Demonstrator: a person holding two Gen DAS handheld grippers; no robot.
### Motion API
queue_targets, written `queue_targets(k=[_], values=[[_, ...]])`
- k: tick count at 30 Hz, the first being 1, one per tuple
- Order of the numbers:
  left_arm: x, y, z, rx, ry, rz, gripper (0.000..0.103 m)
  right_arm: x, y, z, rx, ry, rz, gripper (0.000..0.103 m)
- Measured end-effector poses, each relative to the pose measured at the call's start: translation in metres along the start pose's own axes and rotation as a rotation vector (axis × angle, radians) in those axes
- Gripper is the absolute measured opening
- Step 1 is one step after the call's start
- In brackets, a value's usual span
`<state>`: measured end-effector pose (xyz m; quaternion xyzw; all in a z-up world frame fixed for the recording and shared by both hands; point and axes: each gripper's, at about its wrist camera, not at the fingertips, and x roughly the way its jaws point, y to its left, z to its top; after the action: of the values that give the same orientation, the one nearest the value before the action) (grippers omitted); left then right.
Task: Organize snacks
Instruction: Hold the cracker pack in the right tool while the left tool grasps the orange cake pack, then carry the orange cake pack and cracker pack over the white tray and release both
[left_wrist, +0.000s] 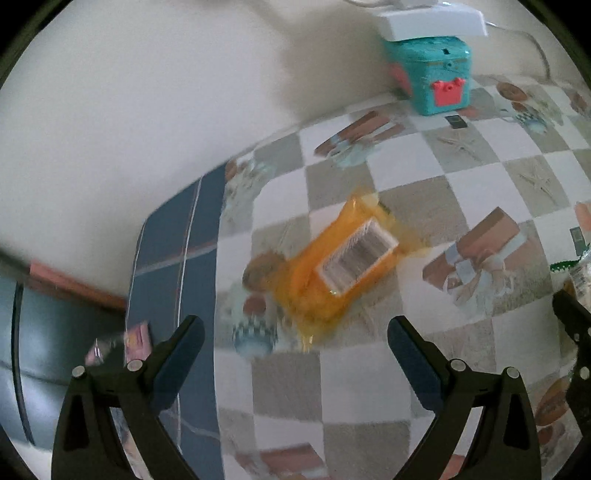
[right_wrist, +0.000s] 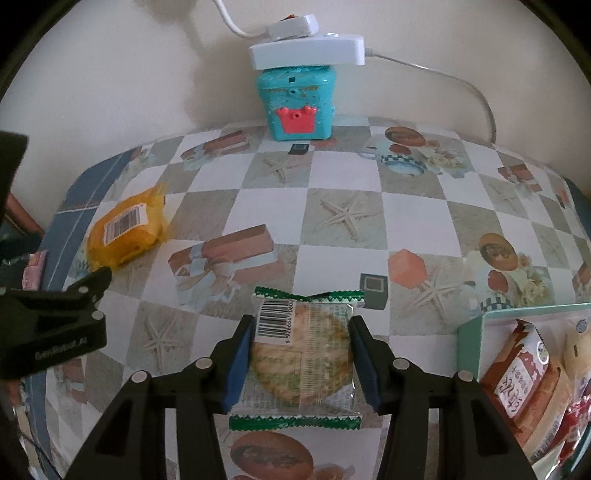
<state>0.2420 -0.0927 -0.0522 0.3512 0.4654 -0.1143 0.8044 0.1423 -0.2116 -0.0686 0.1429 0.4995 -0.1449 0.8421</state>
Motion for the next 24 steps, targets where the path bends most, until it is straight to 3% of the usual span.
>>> queue_targets(k=[6,13,15,17,24], values=[[0.025,0.004,0.026,0.011,0.028,-0.062,0.099,0.002,-0.005,0.0,0.007,0.006,0.0,0.053],[0.053,0.014,0.034,-0.116,0.071,-0.174,0.099,0.003,-0.004,-0.001,0.001,0.01,0.01,0.053],[0.057,0.016,0.033,-0.159,0.086,-0.2,0.092,0.004,-0.005,-0.001,0.004,0.012,0.013,0.053],[0.058,0.016,0.031,-0.182,0.094,-0.232,0.064,0.006,-0.006,-0.001,0.008,0.016,0.011,0.053],[0.052,0.017,0.016,-0.258,0.125,-0.244,0.049,0.001,-0.012,-0.001,0.017,0.027,0.01,0.053]])
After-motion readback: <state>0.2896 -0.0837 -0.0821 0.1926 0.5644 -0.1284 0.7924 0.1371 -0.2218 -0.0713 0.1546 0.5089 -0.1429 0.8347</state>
